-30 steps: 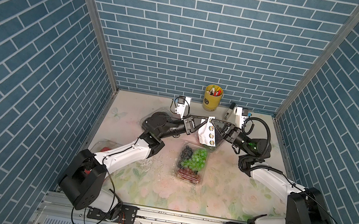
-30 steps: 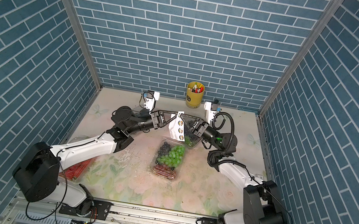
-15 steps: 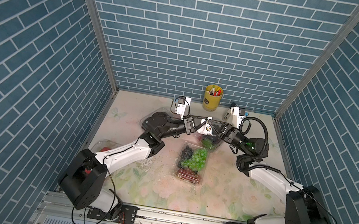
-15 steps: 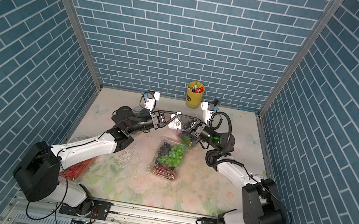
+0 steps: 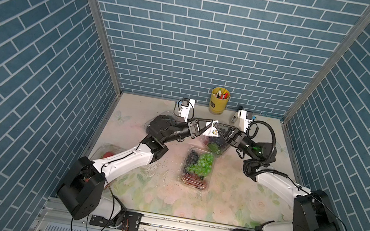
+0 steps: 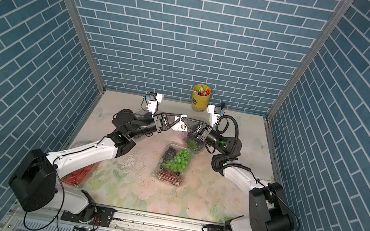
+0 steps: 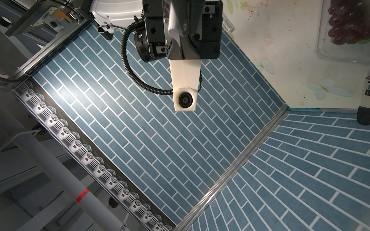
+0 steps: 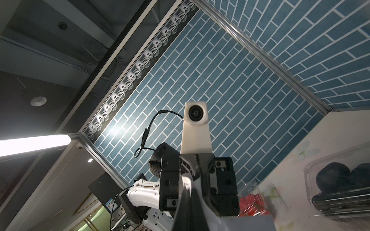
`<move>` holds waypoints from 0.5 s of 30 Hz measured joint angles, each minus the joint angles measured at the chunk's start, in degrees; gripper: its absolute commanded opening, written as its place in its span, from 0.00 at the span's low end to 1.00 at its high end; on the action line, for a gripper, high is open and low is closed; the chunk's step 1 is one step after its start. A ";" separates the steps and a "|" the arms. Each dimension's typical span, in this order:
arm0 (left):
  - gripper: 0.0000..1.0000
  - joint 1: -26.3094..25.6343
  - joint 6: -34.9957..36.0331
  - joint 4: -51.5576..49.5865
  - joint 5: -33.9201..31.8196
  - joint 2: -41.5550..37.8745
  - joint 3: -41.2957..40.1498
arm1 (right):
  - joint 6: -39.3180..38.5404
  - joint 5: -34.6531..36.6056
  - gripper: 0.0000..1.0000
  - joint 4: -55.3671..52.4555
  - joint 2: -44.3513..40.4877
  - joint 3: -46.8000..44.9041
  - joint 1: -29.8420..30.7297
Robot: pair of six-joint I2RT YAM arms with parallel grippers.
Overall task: Label fruit boxes
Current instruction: Adjust the label sticker.
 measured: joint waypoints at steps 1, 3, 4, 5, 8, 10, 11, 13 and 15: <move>0.00 0.00 0.00 -0.02 -0.04 0.00 0.00 | 0.02 -0.02 0.00 0.02 0.00 0.00 0.00; 0.00 0.00 0.00 -0.02 -0.11 0.00 0.00 | 0.02 -0.04 0.00 0.00 0.00 0.00 0.00; 0.00 0.00 -0.04 0.00 -0.11 0.02 0.00 | 0.00 -0.04 0.00 0.00 0.00 0.00 0.02; 0.00 0.00 -0.09 0.07 -0.11 0.07 0.00 | 0.02 -0.04 0.00 0.00 0.00 0.00 0.02; 0.00 0.00 -0.15 0.20 -0.07 0.20 0.00 | 0.02 -0.02 0.00 0.00 0.04 0.00 0.13; 0.00 0.02 -0.15 0.20 -0.09 0.20 0.00 | 0.02 -0.02 0.00 0.02 0.15 0.07 0.31; 0.00 0.02 -0.13 0.20 -0.11 0.20 0.00 | 0.02 -0.02 0.00 0.02 0.26 0.22 0.44; 0.00 0.07 -0.13 0.20 -0.09 0.20 0.00 | 0.02 -0.04 0.00 -0.04 0.59 0.92 0.83; 0.00 0.04 -0.13 0.24 0.07 0.20 0.00 | 0.02 -0.04 0.00 -0.09 0.87 1.51 1.33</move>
